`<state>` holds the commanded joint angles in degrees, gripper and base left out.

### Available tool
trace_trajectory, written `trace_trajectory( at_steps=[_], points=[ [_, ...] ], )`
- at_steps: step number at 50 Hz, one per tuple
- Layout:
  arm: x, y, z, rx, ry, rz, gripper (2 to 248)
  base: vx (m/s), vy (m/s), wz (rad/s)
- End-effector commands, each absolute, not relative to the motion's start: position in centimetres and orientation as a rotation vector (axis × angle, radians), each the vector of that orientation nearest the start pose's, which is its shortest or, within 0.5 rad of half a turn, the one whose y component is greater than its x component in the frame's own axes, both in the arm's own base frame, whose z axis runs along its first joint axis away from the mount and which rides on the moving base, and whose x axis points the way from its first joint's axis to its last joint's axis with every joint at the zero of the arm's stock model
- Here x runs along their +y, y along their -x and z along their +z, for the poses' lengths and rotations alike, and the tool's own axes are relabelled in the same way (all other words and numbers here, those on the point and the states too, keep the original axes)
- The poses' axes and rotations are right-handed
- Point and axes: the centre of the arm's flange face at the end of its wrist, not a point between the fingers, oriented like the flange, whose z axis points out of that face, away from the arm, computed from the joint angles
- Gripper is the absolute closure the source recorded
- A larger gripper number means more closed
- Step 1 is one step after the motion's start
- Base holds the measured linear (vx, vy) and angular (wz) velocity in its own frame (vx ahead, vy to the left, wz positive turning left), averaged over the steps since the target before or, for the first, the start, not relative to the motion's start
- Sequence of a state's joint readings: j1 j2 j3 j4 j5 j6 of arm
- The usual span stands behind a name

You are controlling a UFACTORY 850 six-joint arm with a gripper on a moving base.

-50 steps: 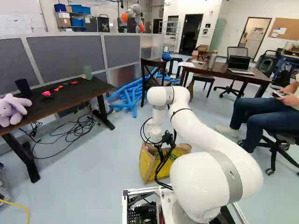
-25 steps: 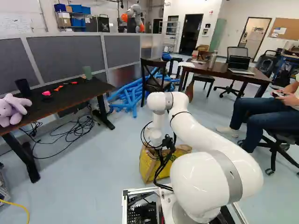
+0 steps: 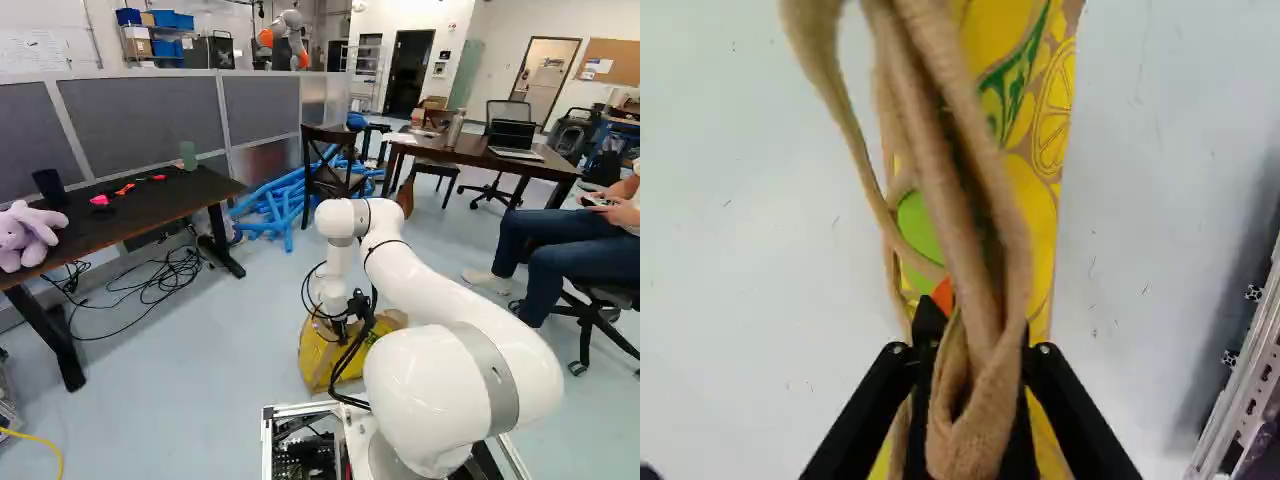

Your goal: Pick up the bag on the ground and place it on the table

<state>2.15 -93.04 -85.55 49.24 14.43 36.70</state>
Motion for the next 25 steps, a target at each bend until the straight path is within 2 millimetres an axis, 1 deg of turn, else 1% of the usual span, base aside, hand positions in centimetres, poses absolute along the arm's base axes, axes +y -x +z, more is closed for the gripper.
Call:
trace_trajectory(
  at_steps=[4, 5, 12, 25],
  points=[
    [0.1, -48.6, -18.7, 2.151, 2.429, -0.255, 196, 0.000, 0.000, 0.000],
    [0.1, -48.6, -18.7, 2.151, 2.429, -0.255, 215, 0.000, 0.000, 0.000],
    [0.1, -48.6, -18.3, 2.151, 2.429, -0.255, 215, 0.000, 0.000, 0.000],
    [0.1, -48.7, -16.6, 2.151, 2.429, -0.255, 215, 0.000, 0.000, 0.000]
  ],
)
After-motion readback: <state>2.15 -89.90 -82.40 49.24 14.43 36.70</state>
